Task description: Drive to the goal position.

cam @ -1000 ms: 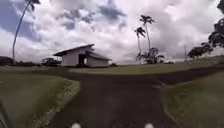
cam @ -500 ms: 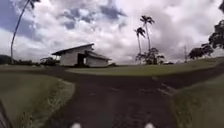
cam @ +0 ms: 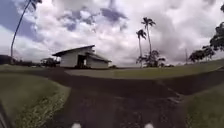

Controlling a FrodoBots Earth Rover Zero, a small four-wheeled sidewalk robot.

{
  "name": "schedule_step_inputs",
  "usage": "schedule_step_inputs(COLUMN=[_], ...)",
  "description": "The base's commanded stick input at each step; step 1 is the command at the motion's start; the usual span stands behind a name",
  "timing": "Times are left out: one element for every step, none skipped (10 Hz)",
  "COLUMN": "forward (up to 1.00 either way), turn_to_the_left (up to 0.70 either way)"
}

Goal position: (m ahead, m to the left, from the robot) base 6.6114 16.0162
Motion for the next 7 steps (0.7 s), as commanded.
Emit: schedule_step_inputs(forward=[0.70, 0.70, 0.70, 0.70, 0.70, 0.70, 0.70], turn_to_the_left=[0.00, 0.00, 0.00, 0.00, 0.00, 0.00, 0.00])
